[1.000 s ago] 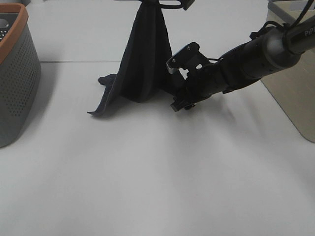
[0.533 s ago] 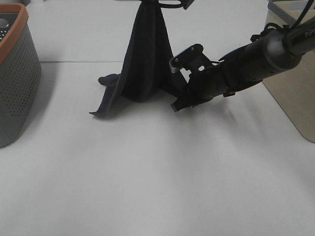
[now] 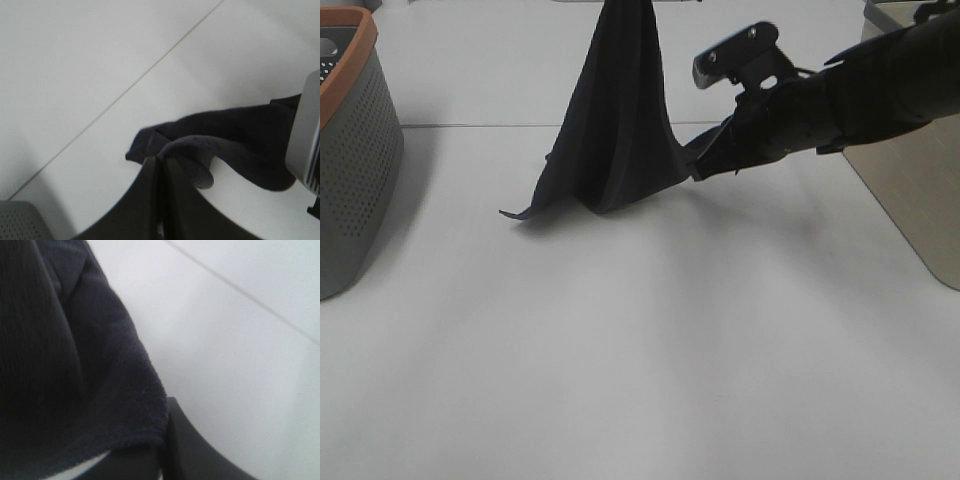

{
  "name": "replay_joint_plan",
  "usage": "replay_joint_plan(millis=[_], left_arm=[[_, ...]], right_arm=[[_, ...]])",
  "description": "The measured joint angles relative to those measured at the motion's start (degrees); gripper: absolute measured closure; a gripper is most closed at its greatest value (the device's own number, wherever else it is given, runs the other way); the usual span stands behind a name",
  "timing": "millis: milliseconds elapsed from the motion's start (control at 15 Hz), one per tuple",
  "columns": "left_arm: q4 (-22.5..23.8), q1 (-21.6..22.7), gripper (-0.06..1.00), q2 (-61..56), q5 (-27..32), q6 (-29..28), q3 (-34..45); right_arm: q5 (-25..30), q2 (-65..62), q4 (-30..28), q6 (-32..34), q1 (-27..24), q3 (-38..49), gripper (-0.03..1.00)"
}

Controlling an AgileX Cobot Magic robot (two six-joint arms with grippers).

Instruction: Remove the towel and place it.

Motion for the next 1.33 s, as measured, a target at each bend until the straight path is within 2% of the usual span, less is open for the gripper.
replay_joint_plan(millis=[133, 200, 333, 400, 533, 600, 733, 800, 867, 933, 1000, 1067, 1333], left_arm=[[-3.7, 1.7, 0.94, -2.0, -3.6, 0.0, 0.0], [-11.3, 6.0, 0.94, -4.9, -5.8, 2.3, 0.0], [-21.3, 11.2, 0.94, -6.6, -7.3, 7.9, 0.0], [-27.0, 13.8, 0.94, -6.8, -8.0, 11.5, 0.0], [-37.9, 18.6, 0.94, -6.9, -8.4, 19.9, 0.0], [-39.5, 19.4, 0.94, -6.9, -8.4, 22.1, 0.0], [-47.3, 23.3, 0.94, -6.9, -9.8, 30.7, 0.0], [-50.8, 25.4, 0.94, -6.9, -10.1, 33.2, 0.0], [-53.6, 27.2, 0.94, -6.8, -10.0, 35.4, 0.4], [-59.5, 30.1, 0.94, -7.3, -10.2, 40.2, 4.0], [-61.7, 30.7, 0.94, -7.5, -10.4, 41.8, 5.6], [-65.9, 31.3, 0.94, -8.3, -12.3, 45.5, 8.7], [-81.7, 32.0, 0.94, -15.1, -29.0, 64.7, 27.5]], right_arm=[[1.1, -3.3, 0.0, -0.1, 0.0, 0.0, 0.95], [5.8, -7.2, 0.0, 0.2, -0.5, 0.0, 0.95], [15.9, -9.6, -3.4, 4.0, -3.0, -0.1, 0.95], [21.9, -9.7, -10.1, 9.1, -4.5, -1.1, 0.95], [32.3, -9.7, -32.8, 29.0, -5.8, -5.7, 0.95], [34.3, -9.7, -38.4, 33.7, -5.8, -7.2, 0.95], [41.6, -9.7, -63.0, 52.5, -5.8, -15.7, 0.95], [44.1, -9.7, -70.8, 58.6, -5.8, -19.5, 0.95], [46.5, -9.7, -76.3, 61.4, -6.0, -23.0, 0.95], [50.4, -9.7, -82.1, 62.3, -6.0, -29.0, 0.95], [50.6, -9.7, -82.9, 61.7, -6.0, -30.2, 0.95], [51.1, -9.7, -83.9, 59.6, -6.0, -32.0, 0.95], [51.5, -9.7, -86.5, 43.7, -6.0, -34.1, 0.95]])
